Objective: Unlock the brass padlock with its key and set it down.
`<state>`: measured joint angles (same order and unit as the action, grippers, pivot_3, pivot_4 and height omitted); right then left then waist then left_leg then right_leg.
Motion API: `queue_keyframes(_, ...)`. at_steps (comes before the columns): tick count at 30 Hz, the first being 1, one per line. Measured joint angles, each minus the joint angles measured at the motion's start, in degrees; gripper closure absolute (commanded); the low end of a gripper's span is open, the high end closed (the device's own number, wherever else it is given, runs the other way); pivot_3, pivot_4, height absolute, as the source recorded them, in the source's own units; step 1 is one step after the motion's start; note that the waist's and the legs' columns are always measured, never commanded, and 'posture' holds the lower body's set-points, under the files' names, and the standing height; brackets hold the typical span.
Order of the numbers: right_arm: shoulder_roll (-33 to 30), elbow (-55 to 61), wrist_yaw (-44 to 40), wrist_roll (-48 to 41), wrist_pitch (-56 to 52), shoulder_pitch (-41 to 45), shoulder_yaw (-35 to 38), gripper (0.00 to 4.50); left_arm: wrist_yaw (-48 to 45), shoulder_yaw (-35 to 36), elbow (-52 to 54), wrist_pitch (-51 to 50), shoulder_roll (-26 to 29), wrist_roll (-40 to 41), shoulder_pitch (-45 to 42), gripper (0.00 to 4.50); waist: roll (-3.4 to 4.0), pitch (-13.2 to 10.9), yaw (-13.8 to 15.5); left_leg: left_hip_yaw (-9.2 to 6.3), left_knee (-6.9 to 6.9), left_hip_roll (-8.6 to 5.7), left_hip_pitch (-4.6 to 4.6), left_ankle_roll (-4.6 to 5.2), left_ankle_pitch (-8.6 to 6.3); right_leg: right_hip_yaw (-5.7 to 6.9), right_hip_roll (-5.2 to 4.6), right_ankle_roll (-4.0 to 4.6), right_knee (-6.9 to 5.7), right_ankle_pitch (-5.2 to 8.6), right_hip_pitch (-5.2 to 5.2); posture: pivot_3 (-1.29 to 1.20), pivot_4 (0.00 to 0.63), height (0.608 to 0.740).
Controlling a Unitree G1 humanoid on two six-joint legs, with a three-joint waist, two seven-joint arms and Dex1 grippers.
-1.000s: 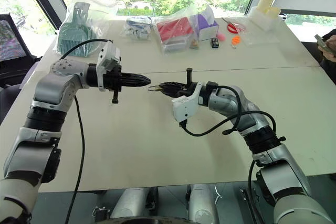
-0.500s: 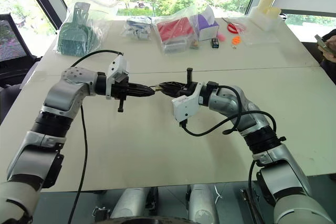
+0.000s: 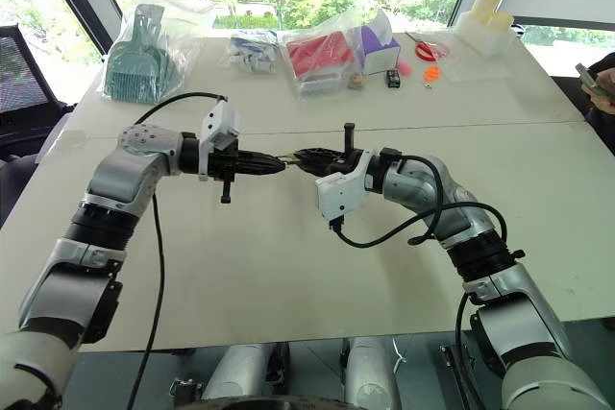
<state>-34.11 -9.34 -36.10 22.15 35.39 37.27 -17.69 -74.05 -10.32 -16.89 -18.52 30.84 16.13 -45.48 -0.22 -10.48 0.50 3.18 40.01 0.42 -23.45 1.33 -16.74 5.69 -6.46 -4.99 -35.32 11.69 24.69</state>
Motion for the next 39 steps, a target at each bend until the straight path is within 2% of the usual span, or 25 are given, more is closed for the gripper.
queue_keyframes(10,0.1,0.0,-0.5,-0.5,0.5,0.0,0.0,4.5,1.2,0.6,-0.9,0.5,1.0,-0.7,0.1,4.46,0.0,0.0,0.0,0.0,0.0,0.0,0.0,0.0,0.0,0.0,0.0,0.0,0.0,0.0,0.0,0.0,0.15,0.74)
queue_keyframes(14,0.1,-0.9,-0.7,-0.5,0.6,0.1,-0.1,4.5,0.8,0.8,-0.8,0.5,3.0,-0.6,1.4,4.46,0.0,0.0,-0.2,0.0,0.0,0.0,0.01,0.0,0.0,0.0,0.0,0.0,0.0,0.0,0.0,0.0,0.15,0.74)
queue_keyframes(18,1.6,-9.2,2.0,2.5,2.4,2.5,-1.6,4.5,1.4,2.6,-0.3,0.3,5.2,-0.6,3.3,4.46,0.0,0.0,-0.5,0.0,0.0,0.01,0.02,-0.01,0.0,0.0,0.0,0.0,-0.02,0.0,0.0,0.0,0.15,0.74)
queue_keyframes(24,3.5,-22.8,7.9,9.1,5.9,7.6,-5.5,4.5,4.1,4.5,2.9,-0.9,5.2,-0.4,5.2,4.46,0.02,0.0,-0.6,0.04,-0.01,0.0,0.02,-0.02,0.01,-0.07,0.0,0.0,0.0,0.0,0.01,0.0,0.15,0.74)
queue_keyframes(27,3.9,-28.8,10.4,11.9,6.9,9.7,-7.2,4.5,5.6,5.0,6.0,-1.8,5.3,-0.2,7.7,4.46,0.02,0.0,-1.1,0.03,-0.04,0.01,0.02,-0.34,0.19,-0.07,0.0,0.0,0.0,0.0,0.01,0.0,0.15,0.74)
queue_keyframes(34,4.0,-34.2,12.3,13.8,9.7,10.2,-9.5,4.5,8.4,5.9,11.0,-3.7,5.5,0.8,11.4,4.46,0.03,0.0,-1.4,0.03,-0.05,0.02,0.04,-0.36,0.21,-0.09,0.0,0.0,-0.02,0.0,0.02,0.0,0.15,0.74)
queue_keyframes(37,4.0,-34.2,11.6,13.6,10.4,10.2,-9.8,3.16,9.3,6.7,11.6,-4.5,5.9,0.9,13.2,4.5,0.03,0.0,-1.5,0.03,-0.06,0.03,0.05,-0.35,0.2,-0.08,0.0,0.0,-0.03,0.0,0.02,0.0,0.15,0.74)
queue_keyframes(39,3.5,-33.2,10.4,12.5,10.7,10.1,-9.8,2.1,9.4,6.8,11.7,-4.8,6.3,0.9,13.7,4.5,0.04,0.0,-1.3,0.03,-0.06,0.03,0.05,-0.35,0.2,-0.09,0.0,0.0,-0.02,0.0,0.02,0.0,0.15,0.74)
